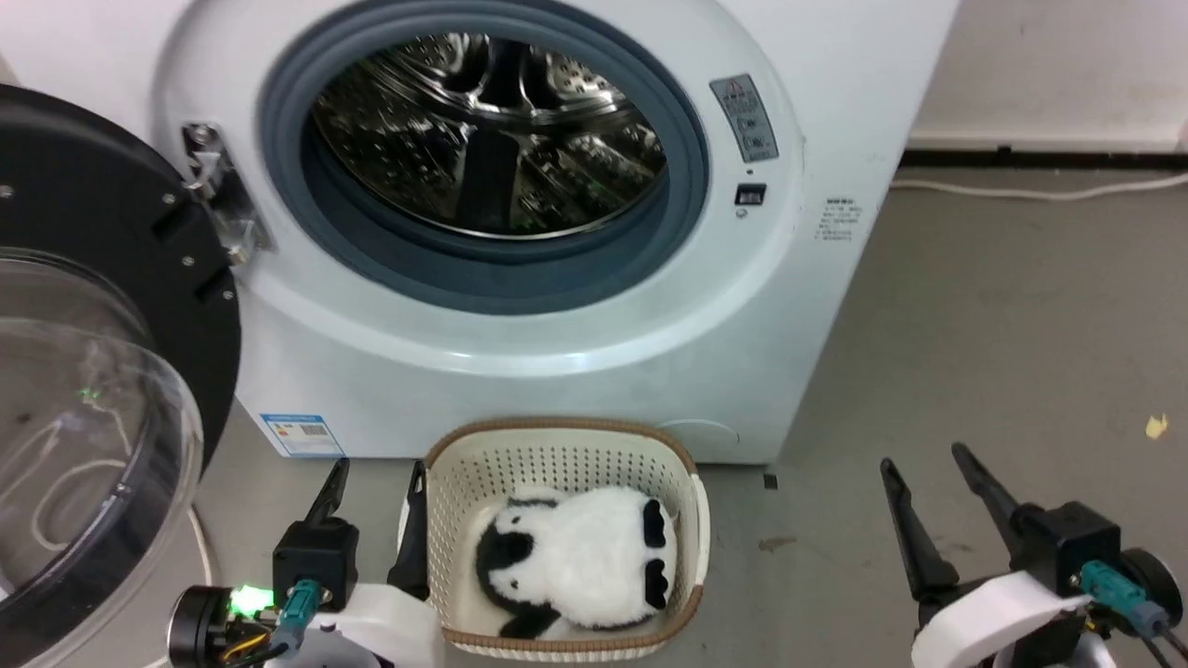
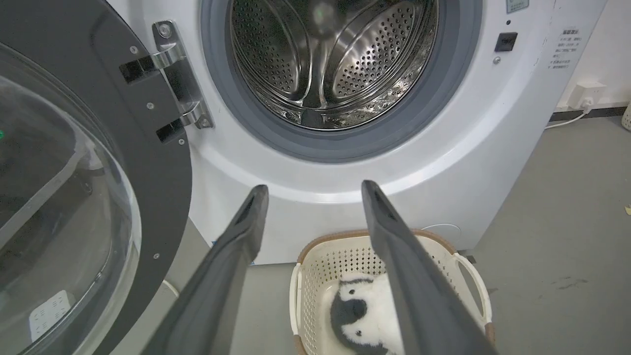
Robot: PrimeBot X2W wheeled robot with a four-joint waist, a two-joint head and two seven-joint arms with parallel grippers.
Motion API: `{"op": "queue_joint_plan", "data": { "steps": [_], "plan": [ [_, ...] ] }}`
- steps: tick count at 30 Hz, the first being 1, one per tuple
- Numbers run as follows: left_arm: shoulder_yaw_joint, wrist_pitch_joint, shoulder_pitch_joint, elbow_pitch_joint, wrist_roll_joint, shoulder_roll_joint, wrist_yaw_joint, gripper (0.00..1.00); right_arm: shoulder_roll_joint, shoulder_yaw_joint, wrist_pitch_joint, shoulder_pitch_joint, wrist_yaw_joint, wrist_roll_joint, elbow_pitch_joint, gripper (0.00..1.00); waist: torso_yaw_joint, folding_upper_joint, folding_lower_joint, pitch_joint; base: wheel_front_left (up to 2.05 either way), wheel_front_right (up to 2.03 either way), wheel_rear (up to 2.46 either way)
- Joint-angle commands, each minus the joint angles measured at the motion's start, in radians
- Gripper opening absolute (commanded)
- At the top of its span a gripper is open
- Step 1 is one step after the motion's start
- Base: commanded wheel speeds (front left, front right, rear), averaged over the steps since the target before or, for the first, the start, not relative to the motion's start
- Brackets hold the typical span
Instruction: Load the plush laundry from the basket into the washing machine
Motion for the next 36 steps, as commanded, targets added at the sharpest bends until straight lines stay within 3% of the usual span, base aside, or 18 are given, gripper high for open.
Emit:
{"op": "queue_joint_plan", "data": {
  "steps": [1, 18, 36],
  "plan": [
    [-0.006, -0.012, -0.023, 0.011, 0.001, 0.009, 0.002, 1.0, 0.0, -0.004, -0.011, -0.026, 0.0, 0.012, 0.0, 1.0, -0.012, -0.0001, -0.0001, 0.023, 0.0, 0.0, 0.0],
    [-0.023, -0.008, -0.128, 0.139, -0.023, 0.046, -0.025, 1.0, 0.0, 0.016, -0.047, -0.069, 0.0, 0.048, -0.02, 1.0, -0.075, -0.0001, -0.0001, 0.155, 0.0, 0.0, 0.0],
    [-0.058, 0.062, -0.265, 0.379, -0.061, 0.095, -0.06, 1.0, 0.0, 0.039, -0.082, -0.116, 0.0, 0.116, -0.026, 1.0, -0.149, -0.0001, -0.0001, 0.279, 0.0, 0.0, 0.0]
  ]
}}
